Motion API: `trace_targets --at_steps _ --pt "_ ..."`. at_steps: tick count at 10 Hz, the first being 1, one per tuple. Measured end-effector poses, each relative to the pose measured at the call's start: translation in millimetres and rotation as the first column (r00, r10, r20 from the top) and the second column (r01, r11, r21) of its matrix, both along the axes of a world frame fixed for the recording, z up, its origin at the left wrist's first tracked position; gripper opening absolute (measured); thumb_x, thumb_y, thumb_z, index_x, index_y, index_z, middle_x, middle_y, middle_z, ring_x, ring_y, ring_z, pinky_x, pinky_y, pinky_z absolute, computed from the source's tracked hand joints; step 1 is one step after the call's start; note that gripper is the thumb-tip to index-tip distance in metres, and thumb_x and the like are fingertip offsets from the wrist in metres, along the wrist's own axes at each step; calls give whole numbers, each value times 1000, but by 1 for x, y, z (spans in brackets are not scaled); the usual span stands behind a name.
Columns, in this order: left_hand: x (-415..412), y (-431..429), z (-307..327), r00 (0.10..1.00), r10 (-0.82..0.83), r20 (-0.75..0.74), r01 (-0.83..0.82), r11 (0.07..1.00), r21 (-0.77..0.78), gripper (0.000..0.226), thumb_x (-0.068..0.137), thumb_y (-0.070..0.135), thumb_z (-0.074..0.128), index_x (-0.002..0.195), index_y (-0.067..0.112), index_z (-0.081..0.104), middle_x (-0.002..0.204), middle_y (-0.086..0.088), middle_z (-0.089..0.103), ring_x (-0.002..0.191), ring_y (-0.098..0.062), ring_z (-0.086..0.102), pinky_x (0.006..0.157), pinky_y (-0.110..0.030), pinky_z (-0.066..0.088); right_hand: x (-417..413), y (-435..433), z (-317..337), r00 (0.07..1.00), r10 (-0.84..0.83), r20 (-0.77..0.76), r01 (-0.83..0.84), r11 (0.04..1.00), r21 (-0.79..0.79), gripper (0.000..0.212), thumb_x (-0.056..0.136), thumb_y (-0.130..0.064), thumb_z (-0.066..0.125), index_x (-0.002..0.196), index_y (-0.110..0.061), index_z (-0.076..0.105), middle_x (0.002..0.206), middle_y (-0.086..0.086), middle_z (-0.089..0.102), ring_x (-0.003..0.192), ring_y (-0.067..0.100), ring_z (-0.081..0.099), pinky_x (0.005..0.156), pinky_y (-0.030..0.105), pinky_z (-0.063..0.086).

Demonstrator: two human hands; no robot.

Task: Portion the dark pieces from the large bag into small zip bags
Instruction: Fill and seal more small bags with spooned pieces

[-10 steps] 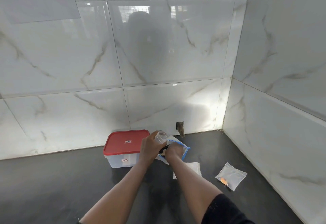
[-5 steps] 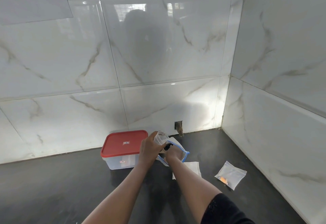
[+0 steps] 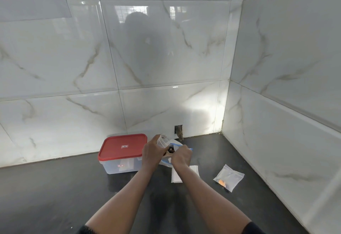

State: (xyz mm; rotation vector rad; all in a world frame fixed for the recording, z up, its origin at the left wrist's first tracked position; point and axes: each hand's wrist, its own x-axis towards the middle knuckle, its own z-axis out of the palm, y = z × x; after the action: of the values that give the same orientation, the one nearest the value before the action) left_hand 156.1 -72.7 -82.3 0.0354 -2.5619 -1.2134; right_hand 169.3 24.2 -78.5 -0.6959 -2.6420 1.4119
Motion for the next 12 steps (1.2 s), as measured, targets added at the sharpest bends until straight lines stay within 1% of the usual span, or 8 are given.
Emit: trace_targets --at_steps 1,2,3,4,5,8,10,12 --pt "1 -1 1 1000 -11 20 11 1000 12 50 74 36 75 120 21 58 112 -4 67 104 -27 60 88 -35 48 -1 22 9 999 36 30 -36 999 -22 24 92 -2 48 114 3 57 119 17 61 110 28 62 85 29 51" --pt "5 -2 -2 999 -20 41 18 999 40 57 73 31 76 125 22 53 118 -5 63 107 -27 57 91 -38 48 9 41 24 995 89 40 -79 977 -197 16 93 -3 47 79 -9 51 104 14 60 105 29 64 68 25 57" --pt "7 -1 -7 998 -25 55 20 996 81 60 72 29 77 126 22 52 119 -3 60 108 -23 55 90 -36 46 2 71 22 996 83 21 -75 966 -248 34 93 -2 44 66 -19 33 92 9 51 85 22 68 60 21 56" --pt "9 1 -12 997 -24 74 17 995 94 65 68 35 78 126 24 51 117 0 59 109 -22 54 91 -41 45 2 85 24 995 78 58 -60 964 -259 25 90 1 47 70 -12 45 68 10 62 39 11 61 48 24 53" --pt "8 4 -15 996 -21 83 12 994 112 78 55 52 72 125 25 50 117 0 60 109 -22 55 92 -44 46 0 103 33 991 76 113 -42 960 -278 28 89 7 51 63 -4 50 35 6 55 36 18 60 47 27 52" --pt "11 4 -20 996 -52 76 44 994 102 72 61 42 80 125 26 49 116 0 58 109 -22 52 94 -45 44 26 123 90 992 111 -60 -125 930 -347 24 85 16 50 66 4 56 58 15 54 30 18 58 39 22 53" --pt "9 5 -23 996 -59 69 55 997 61 72 70 36 80 131 22 45 129 -1 56 117 -23 49 101 -45 41 26 81 91 958 236 -161 -243 970 -26 18 81 9 50 76 -1 64 68 17 65 57 28 63 72 36 59" --pt "6 0 -27 998 -47 43 41 992 115 70 65 35 82 126 27 48 120 1 58 111 -23 51 95 -44 42 27 53 79 880 421 -219 -320 868 380 29 82 7 47 96 2 71 91 21 70 82 35 64 72 33 53"
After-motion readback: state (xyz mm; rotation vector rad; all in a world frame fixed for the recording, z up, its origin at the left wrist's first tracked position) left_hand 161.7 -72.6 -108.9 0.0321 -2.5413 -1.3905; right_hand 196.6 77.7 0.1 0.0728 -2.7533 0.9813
